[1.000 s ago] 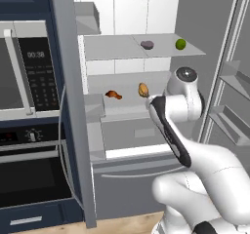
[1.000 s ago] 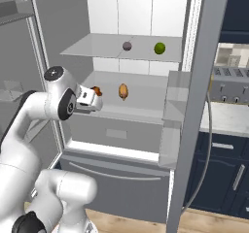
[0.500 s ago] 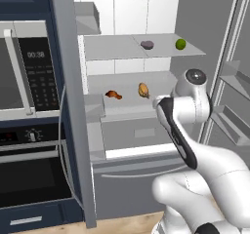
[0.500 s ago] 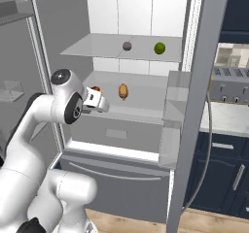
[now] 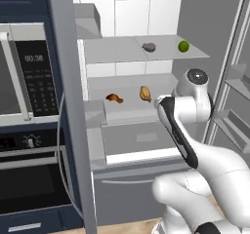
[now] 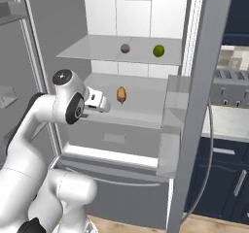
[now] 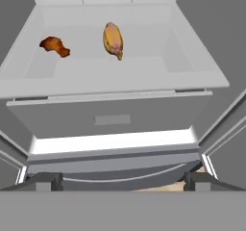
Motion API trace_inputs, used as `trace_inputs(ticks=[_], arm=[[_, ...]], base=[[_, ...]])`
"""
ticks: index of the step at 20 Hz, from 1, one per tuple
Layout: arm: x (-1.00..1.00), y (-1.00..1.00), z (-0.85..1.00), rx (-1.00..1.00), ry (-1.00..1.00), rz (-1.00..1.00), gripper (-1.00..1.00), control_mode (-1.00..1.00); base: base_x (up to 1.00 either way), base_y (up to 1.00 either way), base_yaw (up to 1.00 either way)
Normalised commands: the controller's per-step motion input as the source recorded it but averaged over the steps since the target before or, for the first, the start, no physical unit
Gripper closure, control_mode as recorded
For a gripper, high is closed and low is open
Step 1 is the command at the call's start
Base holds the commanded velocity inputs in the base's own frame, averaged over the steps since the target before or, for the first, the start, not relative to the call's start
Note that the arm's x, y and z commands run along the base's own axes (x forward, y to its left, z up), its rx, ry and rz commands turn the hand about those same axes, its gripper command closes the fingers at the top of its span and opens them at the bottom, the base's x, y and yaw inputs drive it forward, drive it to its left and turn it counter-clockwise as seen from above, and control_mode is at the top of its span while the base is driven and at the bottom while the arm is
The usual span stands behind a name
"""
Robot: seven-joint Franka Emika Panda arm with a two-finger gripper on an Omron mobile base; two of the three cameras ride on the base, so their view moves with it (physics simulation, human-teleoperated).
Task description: Gather the eggplant and lime from the fridge and place them on a tray on the dining counter. Then gather the chicken drumsticks from the fridge and place them on the other tray.
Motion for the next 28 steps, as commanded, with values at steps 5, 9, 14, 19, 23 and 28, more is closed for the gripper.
trace_inputs(ticks=[5,9,14,19,23,28], arm=[[0.0,0.0,0.0,0.0,0.0,0.0,-1.0,1.0],[0.0,0.0,0.0,0.0,0.0,0.0,-1.0,1.0],[0.0,0.0,0.0,0.0,0.0,0.0,-1.0,1.0],[0.15,-0.08,-0.05,0.0,0.0,0.01,-1.0,-1.0],[0.09,-0.1,-0.23,0.0,-0.06,0.0,-1.0,-1.0],[0.01,0.0,-0.19,0.0,-0.08,0.0,-1.0,-1.0]], base=[[0.45,0.0,0.0],[0.38,0.0,0.0],[0.04,-0.04,0.0],[0.0,0.0,0.0],[0.0,0.0,0.0],[0.0,0.0,0.0]])
